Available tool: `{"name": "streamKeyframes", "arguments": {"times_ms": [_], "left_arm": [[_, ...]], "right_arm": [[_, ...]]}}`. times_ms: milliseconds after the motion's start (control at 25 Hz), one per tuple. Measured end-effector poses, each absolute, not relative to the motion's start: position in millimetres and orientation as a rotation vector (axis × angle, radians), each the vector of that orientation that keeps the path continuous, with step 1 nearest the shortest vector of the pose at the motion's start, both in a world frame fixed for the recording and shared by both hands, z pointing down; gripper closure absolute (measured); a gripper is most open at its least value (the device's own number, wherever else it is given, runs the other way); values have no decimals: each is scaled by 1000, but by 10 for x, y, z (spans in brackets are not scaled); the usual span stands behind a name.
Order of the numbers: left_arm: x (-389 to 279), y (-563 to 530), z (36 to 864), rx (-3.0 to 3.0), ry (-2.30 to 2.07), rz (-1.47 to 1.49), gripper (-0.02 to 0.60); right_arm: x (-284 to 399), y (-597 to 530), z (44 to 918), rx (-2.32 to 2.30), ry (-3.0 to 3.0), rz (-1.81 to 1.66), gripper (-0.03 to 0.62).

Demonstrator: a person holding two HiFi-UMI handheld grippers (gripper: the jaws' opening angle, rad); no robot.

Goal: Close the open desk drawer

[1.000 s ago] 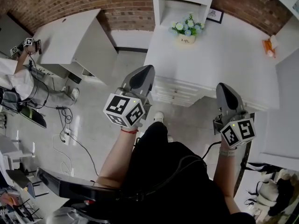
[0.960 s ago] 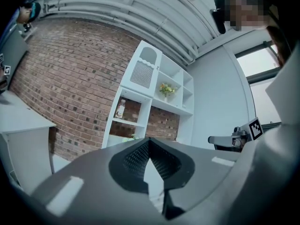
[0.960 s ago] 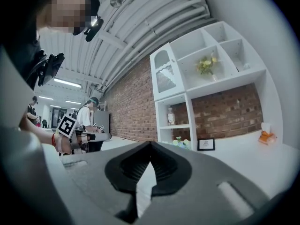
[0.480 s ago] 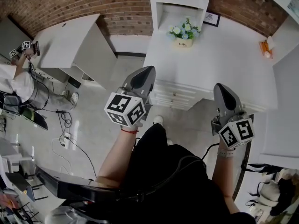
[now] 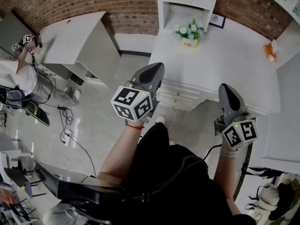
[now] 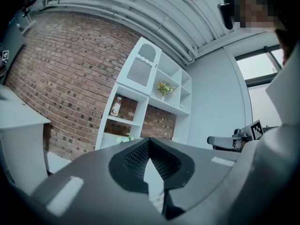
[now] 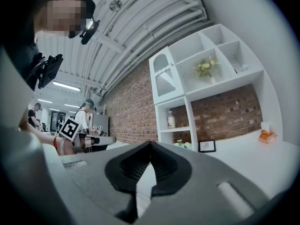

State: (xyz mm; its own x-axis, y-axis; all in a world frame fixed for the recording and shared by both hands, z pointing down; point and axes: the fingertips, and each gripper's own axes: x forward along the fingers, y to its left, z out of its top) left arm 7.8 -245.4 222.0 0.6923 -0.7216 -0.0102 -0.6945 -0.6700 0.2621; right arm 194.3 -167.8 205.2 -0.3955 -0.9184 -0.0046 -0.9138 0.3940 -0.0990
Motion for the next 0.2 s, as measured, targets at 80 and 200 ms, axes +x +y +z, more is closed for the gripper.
{"name": "streamKeyframes", "arguments": {"times_ms": [80,200], "left_arm": [[84,-2444,2209,2671,-1127,-164,583],[67,-2416,2207,2675,-1114,-163,583]], "right_arm": [[1916,-1665,2065,-1694,2574,-130,594],[1848,-1631,2095,-1690,2583,-138,594]]}}
